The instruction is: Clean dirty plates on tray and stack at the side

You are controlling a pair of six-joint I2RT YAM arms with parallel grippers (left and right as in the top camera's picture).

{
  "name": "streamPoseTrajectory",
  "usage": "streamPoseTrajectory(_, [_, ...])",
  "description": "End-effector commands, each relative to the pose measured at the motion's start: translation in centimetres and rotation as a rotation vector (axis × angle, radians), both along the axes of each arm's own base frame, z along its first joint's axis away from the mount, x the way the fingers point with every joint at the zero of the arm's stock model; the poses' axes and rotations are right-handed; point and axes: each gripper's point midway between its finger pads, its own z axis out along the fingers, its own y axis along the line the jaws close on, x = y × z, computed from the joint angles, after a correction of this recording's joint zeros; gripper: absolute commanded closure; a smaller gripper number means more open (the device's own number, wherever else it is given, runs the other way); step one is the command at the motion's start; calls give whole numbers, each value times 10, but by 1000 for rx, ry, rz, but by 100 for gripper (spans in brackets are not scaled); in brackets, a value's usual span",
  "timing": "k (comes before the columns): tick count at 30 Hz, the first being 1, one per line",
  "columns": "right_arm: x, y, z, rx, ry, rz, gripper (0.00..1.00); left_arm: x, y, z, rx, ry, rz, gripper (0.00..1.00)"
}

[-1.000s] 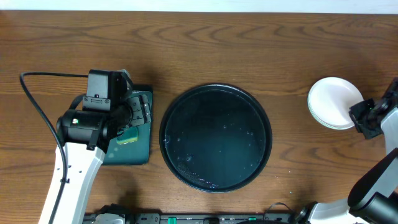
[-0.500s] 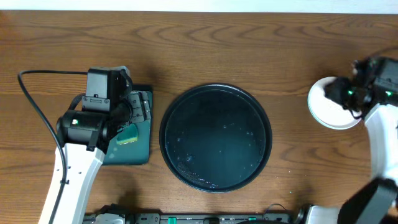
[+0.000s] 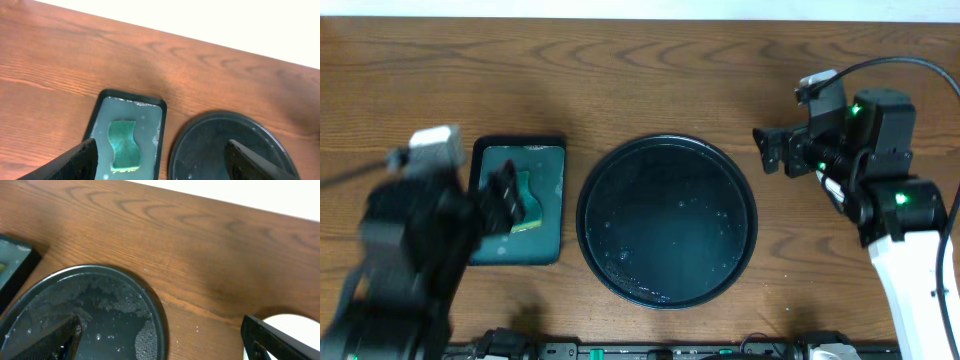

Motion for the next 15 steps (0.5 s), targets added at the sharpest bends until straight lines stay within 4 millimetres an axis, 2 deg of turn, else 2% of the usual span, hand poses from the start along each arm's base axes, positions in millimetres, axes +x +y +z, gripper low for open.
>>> streamPoseTrajectory(1, [-7,-1,19,-73,-66,-19,1,-37,9,15,12,-71,12,19])
streamPoseTrajectory(5, [-10,1,22,-71,-76,-12,1,-76,20,16,0,-111,55,20])
streamPoseTrajectory(10, [-20,-1,8,-82,-4,-9,1,-122,40,7,18,-142,133,20])
streamPoseTrajectory(15, [-29,-2,-5,-92,61,-6,1,-148,44,-2,18,-157,132,19])
